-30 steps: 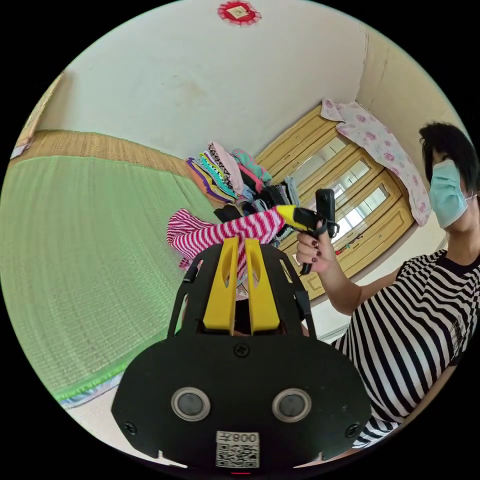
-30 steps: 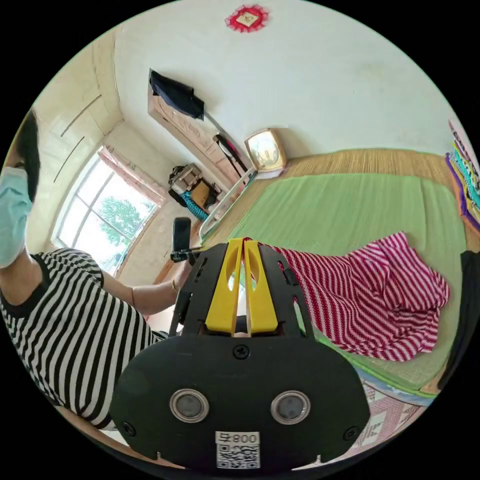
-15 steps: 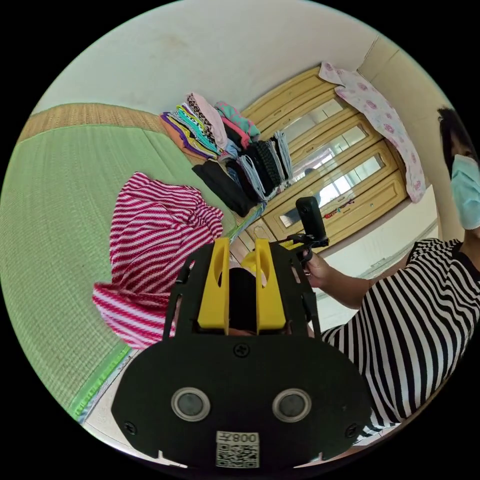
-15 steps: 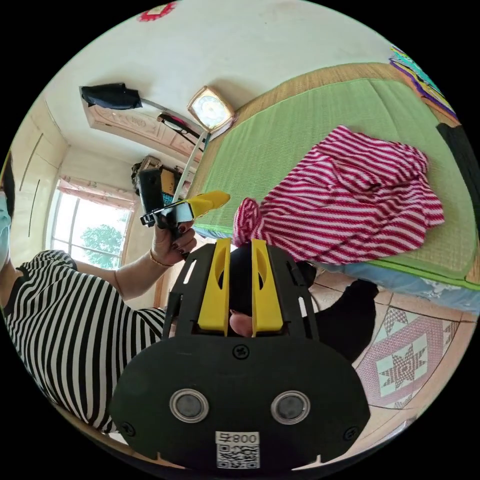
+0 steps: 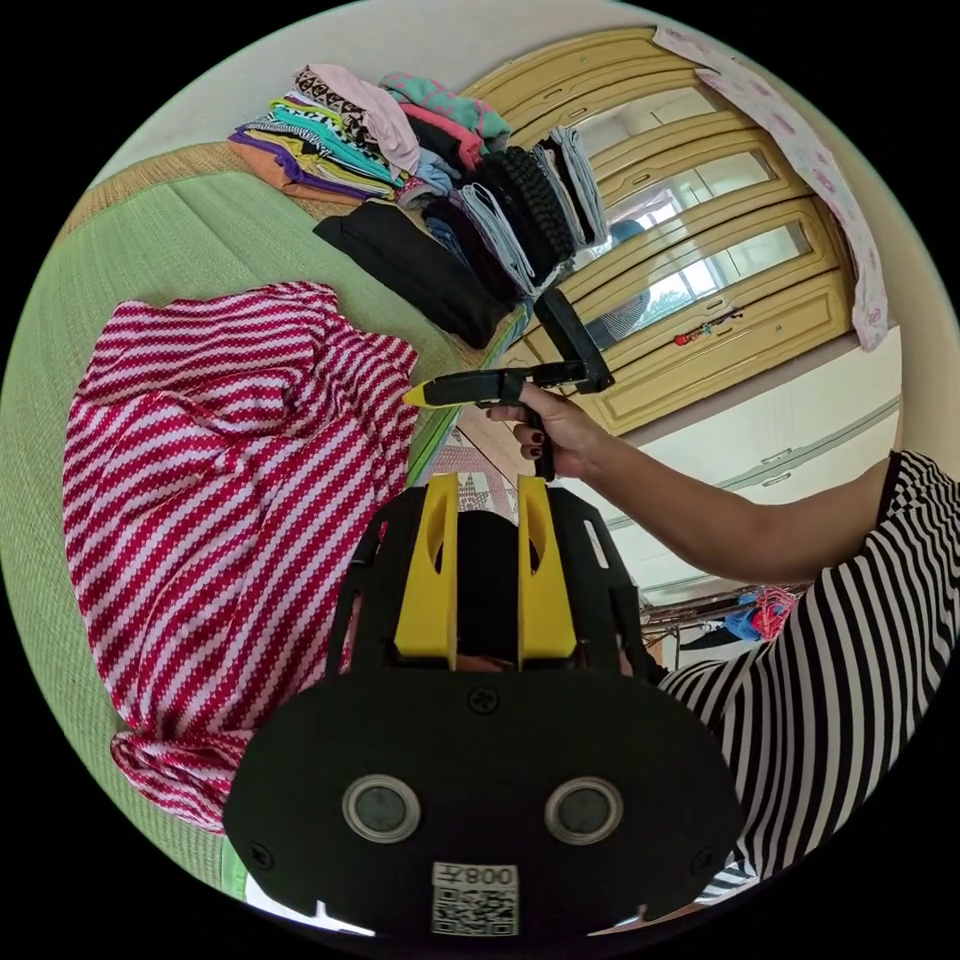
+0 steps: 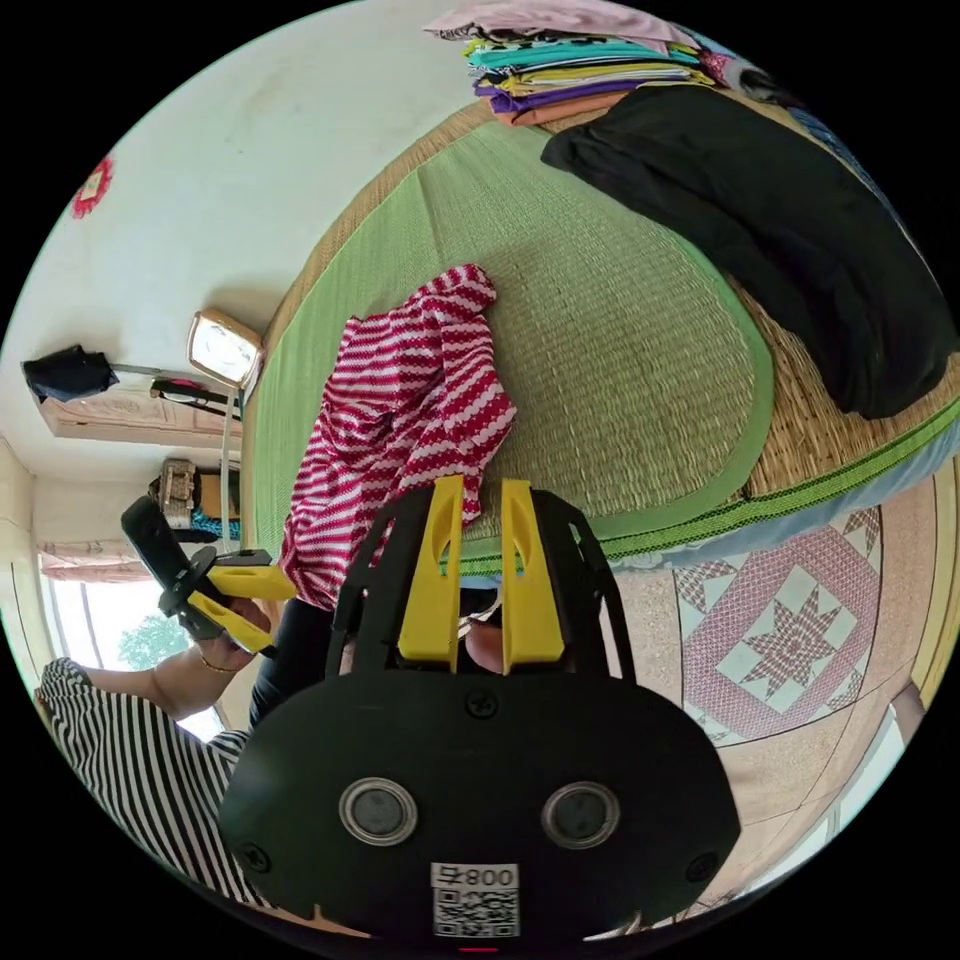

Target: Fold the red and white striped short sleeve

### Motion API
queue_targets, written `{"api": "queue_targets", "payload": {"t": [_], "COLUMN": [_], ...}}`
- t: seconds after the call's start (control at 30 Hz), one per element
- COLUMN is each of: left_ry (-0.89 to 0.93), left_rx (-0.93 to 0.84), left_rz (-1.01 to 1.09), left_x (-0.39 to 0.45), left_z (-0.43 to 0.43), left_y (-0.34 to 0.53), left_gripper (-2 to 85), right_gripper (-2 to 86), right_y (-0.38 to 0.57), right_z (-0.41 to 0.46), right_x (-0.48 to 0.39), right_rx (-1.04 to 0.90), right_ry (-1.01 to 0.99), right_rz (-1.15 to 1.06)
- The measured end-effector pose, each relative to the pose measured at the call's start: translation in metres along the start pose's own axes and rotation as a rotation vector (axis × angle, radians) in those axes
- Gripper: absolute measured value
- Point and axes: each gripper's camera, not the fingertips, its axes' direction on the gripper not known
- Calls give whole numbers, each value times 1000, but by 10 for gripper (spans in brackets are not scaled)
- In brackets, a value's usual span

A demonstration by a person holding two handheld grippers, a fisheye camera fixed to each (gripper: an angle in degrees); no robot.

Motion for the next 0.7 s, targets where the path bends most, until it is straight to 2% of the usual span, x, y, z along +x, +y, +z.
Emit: {"api": "queue_targets", "payload": {"t": [0.07, 0.2, 0.27, 0.37, 0.5, 0.7], "left_ry": [-22, -91, -151, -244, -311, -334], "left_rx": [-2, 8, 18, 35, 55, 159], "left_rz": [-15, 3, 19, 16, -15, -101], "left_x": [3, 19, 33, 50, 69, 82], "left_z": [9, 23, 32, 37, 29, -24], "left_y": [-2, -15, -28, -43, -43, -8], "left_gripper": [89, 95, 100, 91, 30, 10], "right_gripper": [19, 8, 6, 5, 6, 12], "right_y": [-2, -3, -3, 1, 5, 3], "right_z": [-7, -17, -24, -28, -29, -46], "right_x": [5, -12, -31, -66, -104, -110], "right_rx": [21, 40, 56, 37, 11, 49], "right_ry": [-134, -269, -393, -468, -420, -447], "right_rz": [-5, -93, -154, -235, -323, -373]}}
